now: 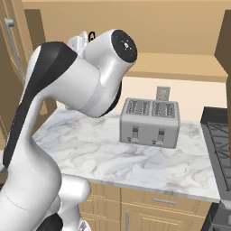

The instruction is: Open the cabinet, pick the kettle from the cabinet, and place it in the sink.

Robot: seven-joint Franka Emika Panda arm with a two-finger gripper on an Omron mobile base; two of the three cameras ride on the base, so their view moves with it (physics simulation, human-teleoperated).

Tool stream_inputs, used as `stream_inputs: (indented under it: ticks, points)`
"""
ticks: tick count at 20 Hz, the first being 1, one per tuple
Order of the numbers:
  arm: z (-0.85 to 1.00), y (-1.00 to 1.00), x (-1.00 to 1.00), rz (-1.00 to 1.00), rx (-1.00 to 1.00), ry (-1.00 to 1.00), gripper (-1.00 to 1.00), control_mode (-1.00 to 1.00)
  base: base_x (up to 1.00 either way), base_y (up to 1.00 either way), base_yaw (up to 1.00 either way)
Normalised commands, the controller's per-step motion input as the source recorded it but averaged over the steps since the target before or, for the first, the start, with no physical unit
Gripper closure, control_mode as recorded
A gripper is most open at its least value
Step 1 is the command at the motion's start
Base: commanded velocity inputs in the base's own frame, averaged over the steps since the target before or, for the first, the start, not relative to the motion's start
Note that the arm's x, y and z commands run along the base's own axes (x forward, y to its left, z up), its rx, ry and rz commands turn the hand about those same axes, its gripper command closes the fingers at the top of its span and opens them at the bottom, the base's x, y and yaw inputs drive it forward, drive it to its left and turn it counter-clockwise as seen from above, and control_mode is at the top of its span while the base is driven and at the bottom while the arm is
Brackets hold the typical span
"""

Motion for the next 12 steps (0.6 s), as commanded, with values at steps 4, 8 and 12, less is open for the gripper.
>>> stream_inputs:
  ticks: [4,8,12]
  points:
    - [-0.08,0.0,0.06,0.14,0.14,0.08,-1.0,-1.0,0.0,0.0,0.0]
    - [-0.04,0.09,0.06,0.13,0.12,0.05,-1.0,-1.0,0.0,0.0,0.0]
    - [0.0,0.43,0.09,0.09,0.03,0.0,-1.0,-1.0,0.0,0.0,0.0]
